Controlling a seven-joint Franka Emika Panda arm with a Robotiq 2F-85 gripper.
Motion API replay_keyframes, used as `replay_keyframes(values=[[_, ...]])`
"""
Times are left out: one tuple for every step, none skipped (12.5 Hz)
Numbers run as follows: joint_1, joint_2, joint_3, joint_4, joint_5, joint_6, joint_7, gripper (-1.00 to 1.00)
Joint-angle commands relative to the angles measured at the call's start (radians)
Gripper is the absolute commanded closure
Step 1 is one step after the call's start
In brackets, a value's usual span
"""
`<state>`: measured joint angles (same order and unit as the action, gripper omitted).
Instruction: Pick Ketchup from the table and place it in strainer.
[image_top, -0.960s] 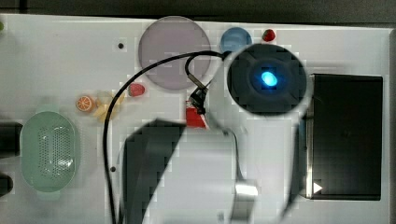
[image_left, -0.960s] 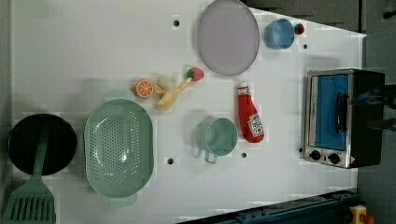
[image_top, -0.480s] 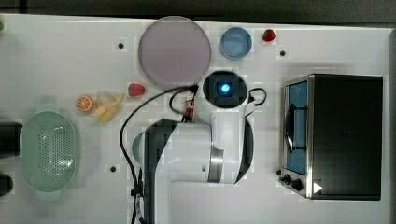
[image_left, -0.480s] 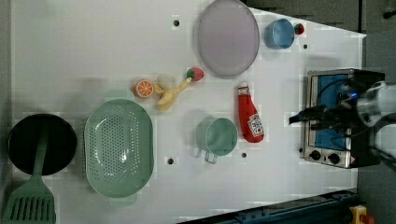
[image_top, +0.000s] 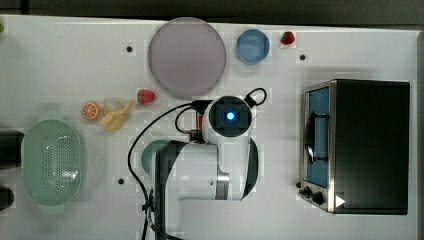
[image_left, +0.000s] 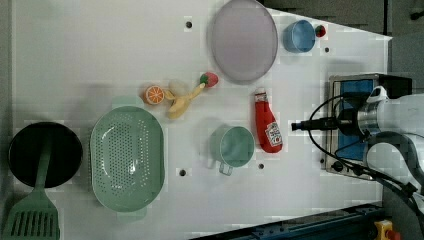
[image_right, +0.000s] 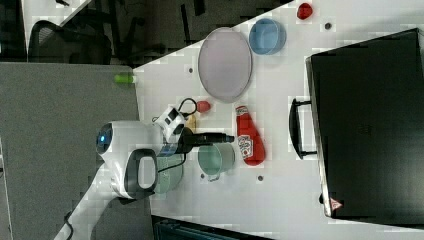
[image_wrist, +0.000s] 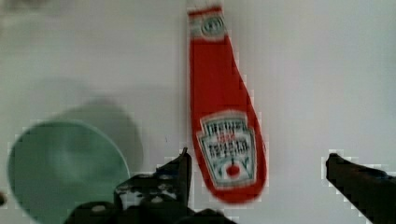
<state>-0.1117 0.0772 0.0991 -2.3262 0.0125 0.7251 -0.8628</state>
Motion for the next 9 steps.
replay_keyframes(values=[[0.015, 0.100, 0.000, -0.019, -0.056, 0.094, -0.061, -1.00], [0.016, 0.133, 0.001, -0.018, -0.064, 0.131, -0.061, -1.00], [0.018, 0.163, 0.001, -0.018, -0.064, 0.165, -0.061, -1.00], [0.020, 0.192, 0.002, -0.019, -0.064, 0.187, -0.061, -1.00], [0.024, 0.217, 0.003, -0.021, -0.064, 0.202, -0.061, -1.00], [0.026, 0.239, 0.004, -0.020, -0.064, 0.212, -0.061, -1.00], [0.027, 0.260, 0.004, -0.022, -0.064, 0.232, -0.061, -1.00], [0.027, 0.276, 0.003, -0.024, -0.064, 0.257, -0.061, -1.00], [0.027, 0.291, 0.001, -0.026, -0.064, 0.280, -0.061, -0.93]])
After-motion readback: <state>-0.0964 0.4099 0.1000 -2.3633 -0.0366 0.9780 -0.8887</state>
